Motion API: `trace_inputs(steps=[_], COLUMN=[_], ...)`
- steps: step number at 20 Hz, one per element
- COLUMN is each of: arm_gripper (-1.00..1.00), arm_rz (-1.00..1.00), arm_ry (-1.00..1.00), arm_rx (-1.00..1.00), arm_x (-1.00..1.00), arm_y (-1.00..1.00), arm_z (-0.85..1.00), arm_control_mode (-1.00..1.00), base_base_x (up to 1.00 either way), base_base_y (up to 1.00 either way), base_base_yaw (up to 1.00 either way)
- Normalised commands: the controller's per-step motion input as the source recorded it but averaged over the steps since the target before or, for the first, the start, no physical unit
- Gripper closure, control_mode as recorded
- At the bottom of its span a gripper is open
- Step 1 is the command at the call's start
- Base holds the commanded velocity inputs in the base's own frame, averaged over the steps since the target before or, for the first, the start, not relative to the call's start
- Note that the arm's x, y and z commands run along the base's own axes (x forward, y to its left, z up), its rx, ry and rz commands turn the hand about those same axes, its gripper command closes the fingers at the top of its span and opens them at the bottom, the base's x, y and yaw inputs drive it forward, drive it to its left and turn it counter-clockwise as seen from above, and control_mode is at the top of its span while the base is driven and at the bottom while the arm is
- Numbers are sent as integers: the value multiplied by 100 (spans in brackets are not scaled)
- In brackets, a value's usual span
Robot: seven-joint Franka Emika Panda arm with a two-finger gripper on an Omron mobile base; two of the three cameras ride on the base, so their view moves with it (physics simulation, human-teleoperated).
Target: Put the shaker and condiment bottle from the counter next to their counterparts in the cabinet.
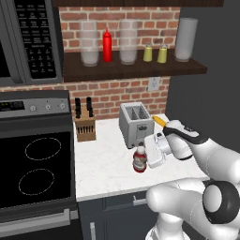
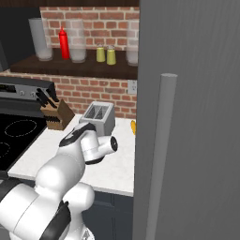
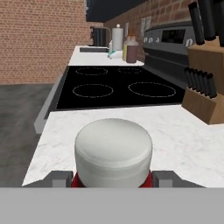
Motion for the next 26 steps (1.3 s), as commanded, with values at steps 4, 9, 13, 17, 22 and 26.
trace_inputs(steps=[4, 9, 13, 17, 22, 26], arm_gripper=[100, 100, 100, 100, 100, 100], arm_rz=[0, 0, -2, -5, -8, -10], arm_ry=[0, 0, 0, 0, 0, 0], arm_rx=[0, -1, -5, -4, 0, 0], arm_x=[0, -1, -5, -9, -19, -16], arm_y=[0, 2, 20, 31, 29, 37], arm_z=[0, 3, 34, 57, 71, 76], arm_control_mode=[-100, -100, -100, -100, -100, -100], base_base_x=[0, 0, 0, 0, 0, 0], base_base_y=[0, 0, 0, 0, 0, 0], base_base_yaw=[0, 0, 0, 0, 0, 0])
